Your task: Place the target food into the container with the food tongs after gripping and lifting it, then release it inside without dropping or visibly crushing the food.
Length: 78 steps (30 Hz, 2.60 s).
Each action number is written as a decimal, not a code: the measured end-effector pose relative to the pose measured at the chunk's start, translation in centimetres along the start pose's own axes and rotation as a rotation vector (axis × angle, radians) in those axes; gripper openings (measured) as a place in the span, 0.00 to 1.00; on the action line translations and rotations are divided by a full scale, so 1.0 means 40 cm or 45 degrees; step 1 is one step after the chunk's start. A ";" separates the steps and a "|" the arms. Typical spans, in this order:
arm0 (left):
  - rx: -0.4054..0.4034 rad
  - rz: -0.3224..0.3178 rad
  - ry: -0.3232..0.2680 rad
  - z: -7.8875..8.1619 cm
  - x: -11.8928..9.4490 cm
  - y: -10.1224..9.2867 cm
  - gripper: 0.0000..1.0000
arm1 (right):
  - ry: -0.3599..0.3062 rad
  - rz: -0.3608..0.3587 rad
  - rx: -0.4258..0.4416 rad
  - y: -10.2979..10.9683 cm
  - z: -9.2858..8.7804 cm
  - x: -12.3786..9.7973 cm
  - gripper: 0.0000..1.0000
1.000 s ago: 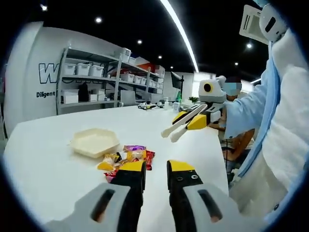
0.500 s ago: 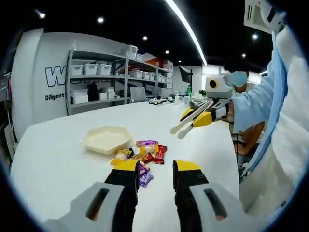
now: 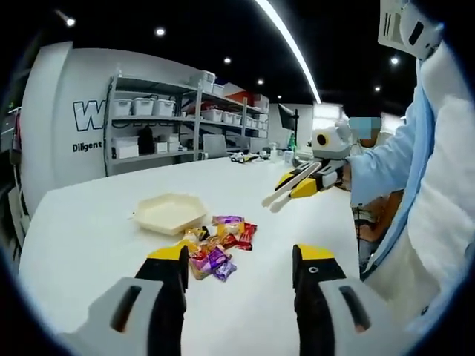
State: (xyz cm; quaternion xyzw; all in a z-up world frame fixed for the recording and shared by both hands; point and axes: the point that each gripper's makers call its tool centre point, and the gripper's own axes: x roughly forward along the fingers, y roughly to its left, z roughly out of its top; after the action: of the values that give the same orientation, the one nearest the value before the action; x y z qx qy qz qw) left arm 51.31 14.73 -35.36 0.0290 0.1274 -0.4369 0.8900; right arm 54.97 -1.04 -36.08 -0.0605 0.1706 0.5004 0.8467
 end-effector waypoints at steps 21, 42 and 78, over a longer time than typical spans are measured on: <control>-0.033 0.008 0.031 -0.008 -0.031 -0.006 0.63 | 0.053 -0.014 0.004 -0.046 -0.036 0.021 0.17; -0.046 0.063 0.033 -0.004 -0.052 0.009 0.63 | 0.171 0.028 -0.031 -0.106 -0.106 0.056 0.17; -0.057 0.118 0.040 0.013 -0.051 0.035 0.61 | 0.349 0.209 -0.152 -0.177 -0.161 0.212 0.18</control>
State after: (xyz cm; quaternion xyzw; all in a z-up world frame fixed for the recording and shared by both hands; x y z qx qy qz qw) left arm 51.30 17.08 -34.41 0.0220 0.1497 -0.3918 0.9075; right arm 63.38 0.71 -45.54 -0.1644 0.2587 0.5641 0.7667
